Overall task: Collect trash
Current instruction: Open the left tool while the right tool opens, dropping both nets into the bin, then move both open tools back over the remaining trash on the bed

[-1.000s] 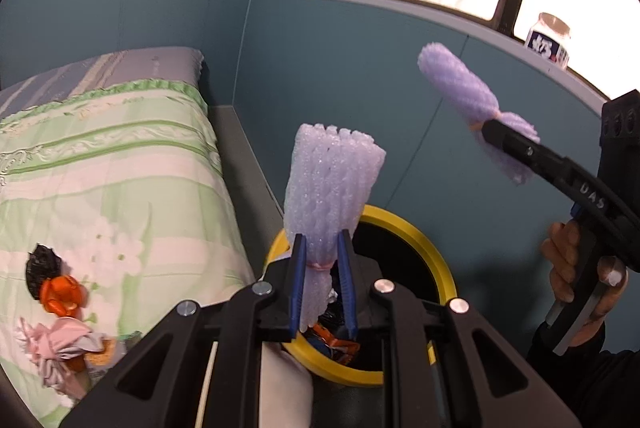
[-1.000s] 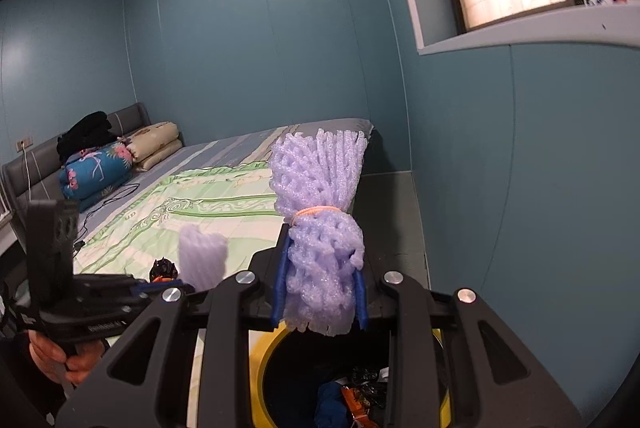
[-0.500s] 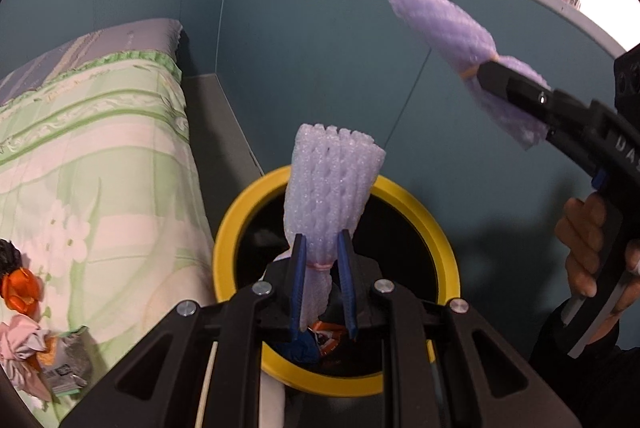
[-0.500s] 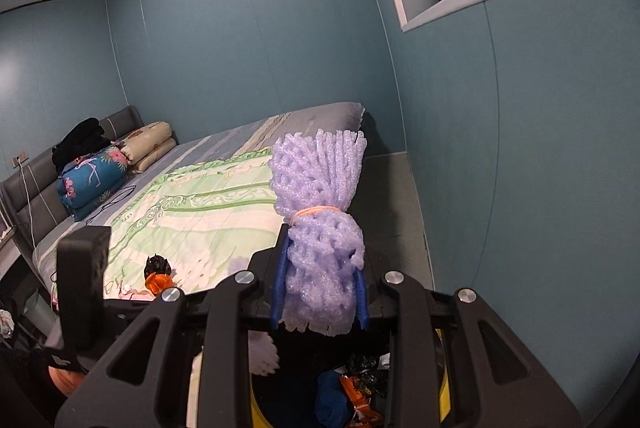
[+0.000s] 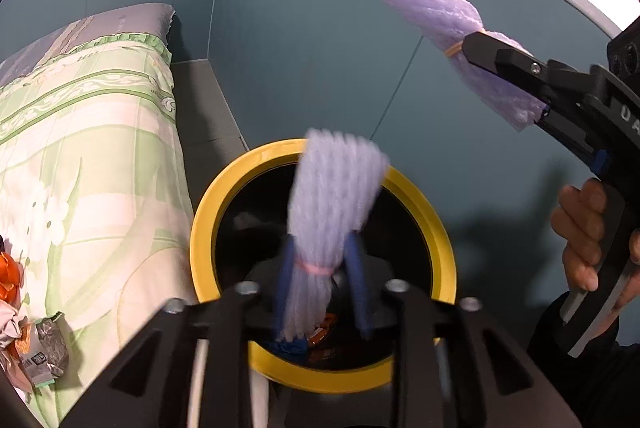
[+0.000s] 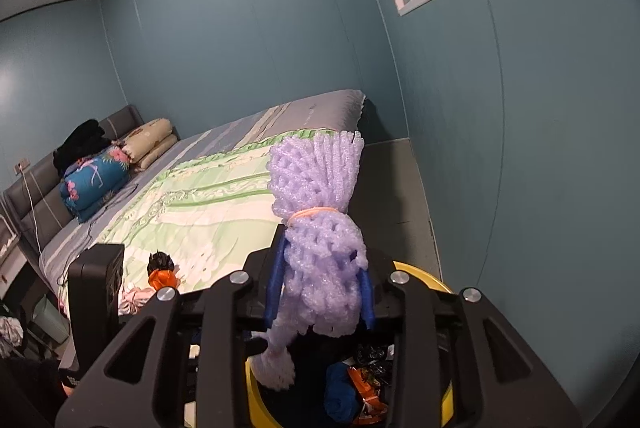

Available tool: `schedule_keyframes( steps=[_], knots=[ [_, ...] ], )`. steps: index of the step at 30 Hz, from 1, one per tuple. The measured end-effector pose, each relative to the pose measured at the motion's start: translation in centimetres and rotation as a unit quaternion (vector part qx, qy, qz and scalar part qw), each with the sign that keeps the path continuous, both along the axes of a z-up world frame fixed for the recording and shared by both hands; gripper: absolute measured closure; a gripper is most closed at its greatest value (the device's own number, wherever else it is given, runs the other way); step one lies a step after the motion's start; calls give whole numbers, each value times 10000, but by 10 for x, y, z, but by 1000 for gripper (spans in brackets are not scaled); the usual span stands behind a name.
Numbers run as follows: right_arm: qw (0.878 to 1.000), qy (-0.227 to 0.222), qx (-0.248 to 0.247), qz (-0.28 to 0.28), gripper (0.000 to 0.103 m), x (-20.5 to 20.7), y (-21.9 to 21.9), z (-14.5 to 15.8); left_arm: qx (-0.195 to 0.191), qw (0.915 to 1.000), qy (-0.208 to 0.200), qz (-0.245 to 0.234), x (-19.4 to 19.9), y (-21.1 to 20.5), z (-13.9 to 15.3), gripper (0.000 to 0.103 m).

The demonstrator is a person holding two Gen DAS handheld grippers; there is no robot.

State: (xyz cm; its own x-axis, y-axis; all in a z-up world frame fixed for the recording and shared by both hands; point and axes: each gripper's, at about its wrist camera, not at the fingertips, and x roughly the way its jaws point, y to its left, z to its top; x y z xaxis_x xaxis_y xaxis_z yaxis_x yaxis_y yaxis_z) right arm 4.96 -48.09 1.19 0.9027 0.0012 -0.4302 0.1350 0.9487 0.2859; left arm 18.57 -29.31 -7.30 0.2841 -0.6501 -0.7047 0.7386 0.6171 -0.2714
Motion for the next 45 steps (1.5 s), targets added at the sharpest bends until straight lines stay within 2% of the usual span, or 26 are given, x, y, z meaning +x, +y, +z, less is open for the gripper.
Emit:
schedule_keyframes(
  steps=[1,4,6,12,17,21,23,25,29,31,37,45],
  knots=[
    [10000,1,17,-24,70,0,-2,0,-15,10000,-30,30,0,1,0,62],
    [10000,-4,64,-60,63,0,-5,-1,-84,10000,12,34,1,3,2,54],
    [10000,-4,66,-49,62,0,-5,-1,-108,9999,16,52,1,6,4,49],
    [10000,-24,70,-54,60,-2,-4,0,-55,9998,-140,145,2,16,10,45],
    [9999,-120,52,25,60,-5,0,5,28,9988,-271,403,9,39,20,45],
    [9995,-202,1,248,55,-1,14,13,-24,9965,-374,750,17,69,34,35],
    [9989,-238,-50,406,54,3,25,16,-73,9946,-445,940,22,86,42,30],
    [9981,-259,-82,546,47,7,34,18,-99,9920,-515,1148,28,102,49,25],
    [9952,-231,-97,942,41,23,61,18,-174,9848,-611,1617,41,143,61,18],
    [9933,-217,-112,1130,34,29,72,16,-208,9807,-630,1838,46,164,66,15],
    [9850,-9,-110,1722,26,56,116,3,-101,9698,-689,2337,51,217,69,14],
    [9733,391,-264,2246,25,82,168,-24,47,9587,-561,2789,47,279,51,14]
  ],
)
